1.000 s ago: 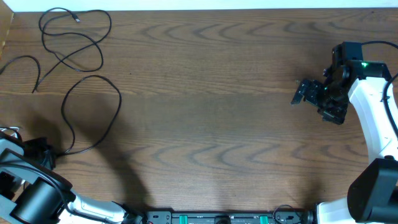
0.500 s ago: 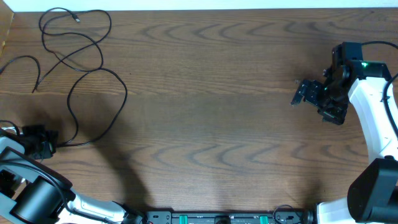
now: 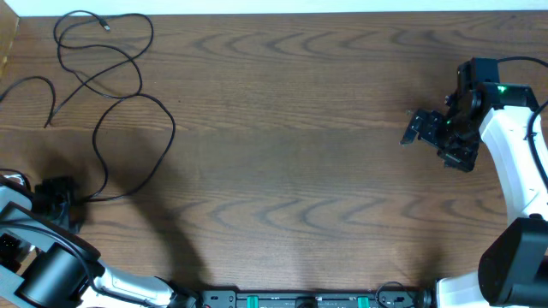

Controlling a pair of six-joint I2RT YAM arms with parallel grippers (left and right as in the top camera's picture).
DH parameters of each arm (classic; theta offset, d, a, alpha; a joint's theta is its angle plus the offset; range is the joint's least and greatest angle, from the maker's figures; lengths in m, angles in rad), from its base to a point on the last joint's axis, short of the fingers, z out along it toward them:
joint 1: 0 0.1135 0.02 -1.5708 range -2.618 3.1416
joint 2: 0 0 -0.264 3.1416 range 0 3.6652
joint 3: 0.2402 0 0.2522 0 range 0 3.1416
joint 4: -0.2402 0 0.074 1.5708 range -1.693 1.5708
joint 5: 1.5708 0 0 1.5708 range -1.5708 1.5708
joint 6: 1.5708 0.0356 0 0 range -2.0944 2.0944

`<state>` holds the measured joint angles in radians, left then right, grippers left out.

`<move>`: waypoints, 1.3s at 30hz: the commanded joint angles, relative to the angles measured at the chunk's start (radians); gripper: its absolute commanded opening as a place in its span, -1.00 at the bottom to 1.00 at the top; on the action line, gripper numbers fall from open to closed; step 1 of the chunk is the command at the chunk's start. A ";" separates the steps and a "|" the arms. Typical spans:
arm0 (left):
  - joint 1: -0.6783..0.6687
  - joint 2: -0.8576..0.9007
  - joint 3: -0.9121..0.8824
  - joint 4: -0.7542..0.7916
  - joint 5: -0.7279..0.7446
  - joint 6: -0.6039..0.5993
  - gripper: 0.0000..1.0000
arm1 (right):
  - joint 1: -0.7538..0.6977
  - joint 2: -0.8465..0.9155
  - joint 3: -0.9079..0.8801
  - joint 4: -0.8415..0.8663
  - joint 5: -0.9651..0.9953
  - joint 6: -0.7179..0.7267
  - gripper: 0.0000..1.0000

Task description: Untangle cables

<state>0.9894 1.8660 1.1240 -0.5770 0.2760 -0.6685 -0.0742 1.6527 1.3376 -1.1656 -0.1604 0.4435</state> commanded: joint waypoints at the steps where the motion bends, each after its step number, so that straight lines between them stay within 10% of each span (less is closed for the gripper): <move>1: 0.000 0.003 0.005 -0.010 -0.169 0.010 0.68 | 0.004 0.007 -0.006 -0.001 0.000 -0.003 0.99; 14: 0.000 0.003 0.004 -0.026 -0.469 0.044 0.69 | 0.004 0.007 -0.006 -0.007 0.000 -0.003 0.98; 39: 0.002 0.005 0.004 0.154 -0.494 0.129 0.67 | 0.004 0.008 -0.006 -0.016 0.000 -0.003 0.99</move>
<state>0.9894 1.8660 1.1244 -0.4324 -0.1944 -0.5495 -0.0742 1.6543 1.3376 -1.1831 -0.1604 0.4435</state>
